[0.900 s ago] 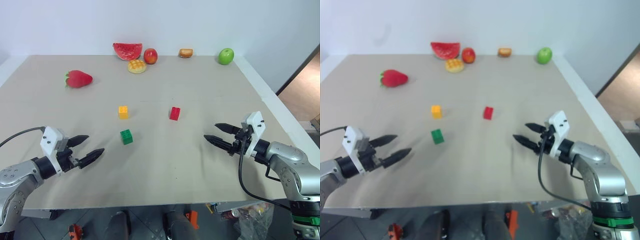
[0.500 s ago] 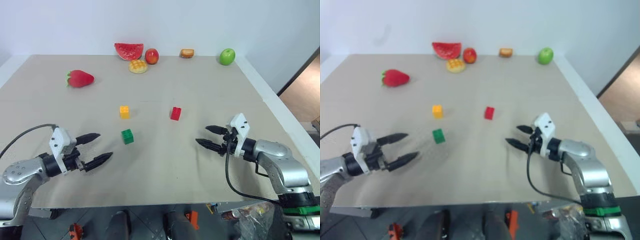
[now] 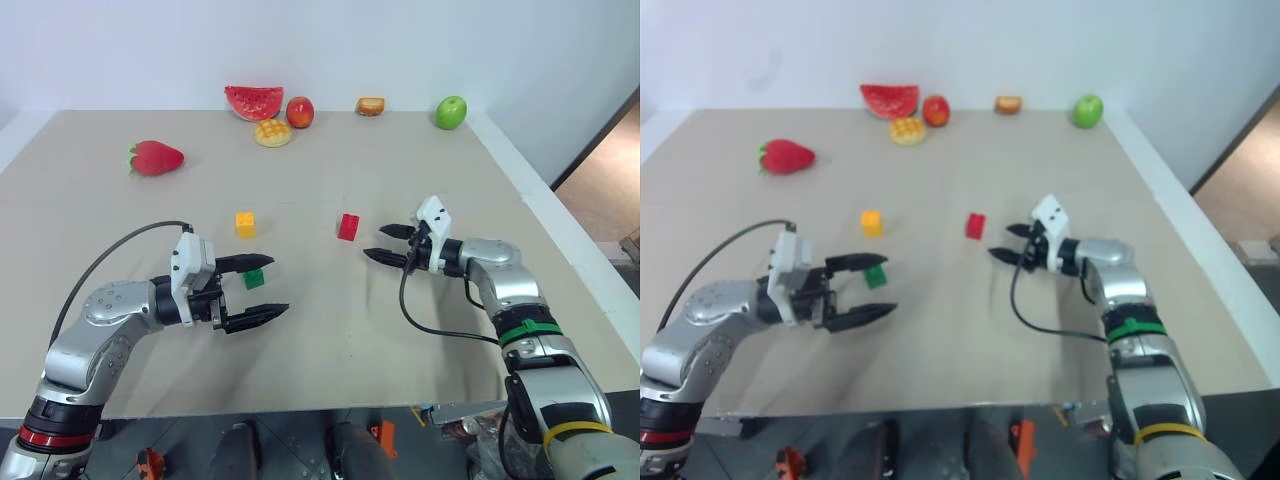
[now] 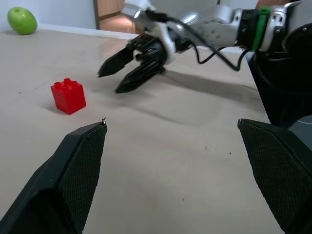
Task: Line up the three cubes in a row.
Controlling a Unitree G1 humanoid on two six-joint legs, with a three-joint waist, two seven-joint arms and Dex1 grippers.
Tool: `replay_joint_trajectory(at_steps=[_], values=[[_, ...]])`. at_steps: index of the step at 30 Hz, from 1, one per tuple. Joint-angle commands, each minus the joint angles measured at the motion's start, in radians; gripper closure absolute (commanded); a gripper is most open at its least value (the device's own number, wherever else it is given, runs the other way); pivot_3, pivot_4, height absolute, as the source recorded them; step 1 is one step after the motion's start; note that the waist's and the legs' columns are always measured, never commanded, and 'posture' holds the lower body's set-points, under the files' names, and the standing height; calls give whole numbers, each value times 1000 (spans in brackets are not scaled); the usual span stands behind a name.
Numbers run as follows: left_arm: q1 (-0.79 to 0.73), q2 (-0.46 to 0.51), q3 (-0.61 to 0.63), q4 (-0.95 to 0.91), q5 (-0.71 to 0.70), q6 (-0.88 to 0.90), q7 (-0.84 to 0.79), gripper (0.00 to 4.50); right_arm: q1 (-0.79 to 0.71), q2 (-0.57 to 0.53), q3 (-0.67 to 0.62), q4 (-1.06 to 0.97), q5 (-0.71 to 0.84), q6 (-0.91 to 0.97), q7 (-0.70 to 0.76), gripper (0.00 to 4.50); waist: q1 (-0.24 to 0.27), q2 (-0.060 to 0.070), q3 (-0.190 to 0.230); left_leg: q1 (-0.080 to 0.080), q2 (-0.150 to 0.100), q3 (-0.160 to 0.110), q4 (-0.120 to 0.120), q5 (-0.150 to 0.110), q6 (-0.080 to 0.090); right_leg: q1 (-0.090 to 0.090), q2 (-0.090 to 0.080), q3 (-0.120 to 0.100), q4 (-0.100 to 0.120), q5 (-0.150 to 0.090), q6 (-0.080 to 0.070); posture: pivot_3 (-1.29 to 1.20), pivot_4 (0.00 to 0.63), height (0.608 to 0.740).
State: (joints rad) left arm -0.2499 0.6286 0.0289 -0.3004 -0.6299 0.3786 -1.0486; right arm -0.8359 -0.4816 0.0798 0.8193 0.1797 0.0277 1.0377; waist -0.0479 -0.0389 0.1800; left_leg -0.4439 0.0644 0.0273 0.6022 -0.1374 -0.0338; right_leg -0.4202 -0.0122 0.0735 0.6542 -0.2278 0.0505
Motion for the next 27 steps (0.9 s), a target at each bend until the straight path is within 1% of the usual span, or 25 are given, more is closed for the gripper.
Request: replay_joint_trajectory(at_steps=[1, 10, 17, 27], values=[[-2, -6, 3, -31, -3, -2, 9, 53, -55, 29, -5, 92, -32, -82, 3, 873, 0, 0, 0, 0, 0, 0, 0, 0, 0, 0, 0, 0, 0, 0, 0, 0, 150, 740], [18, -3, 33, -68, -21, 18, 46, 53, -168, 86, -30, 293, -82, -181, -22, 873, 0, 0, 0, 0, 0, 0, 0, 0, 0, 0, 0, 0, 1, 0, -1, 0, 150, 740], [56, 8, 60, -120, -36, 41, 81, 53, -175, 84, -42, 315, -87, -210, 9, 873, 0, 0, 0, 0, 0, 0, 1, 0, 0, 0, 0, 1, 2, 0, -1, 0, 150, 740], [70, -7, 83, -140, -56, 47, 140, 53, -219, 117, -45, 368, -119, -240, -58, 873, -1, 0, 0, 2, 0, 0, 1, 0, 0, 0, 0, 1, 6, -2, -3, 0, 150, 740]])
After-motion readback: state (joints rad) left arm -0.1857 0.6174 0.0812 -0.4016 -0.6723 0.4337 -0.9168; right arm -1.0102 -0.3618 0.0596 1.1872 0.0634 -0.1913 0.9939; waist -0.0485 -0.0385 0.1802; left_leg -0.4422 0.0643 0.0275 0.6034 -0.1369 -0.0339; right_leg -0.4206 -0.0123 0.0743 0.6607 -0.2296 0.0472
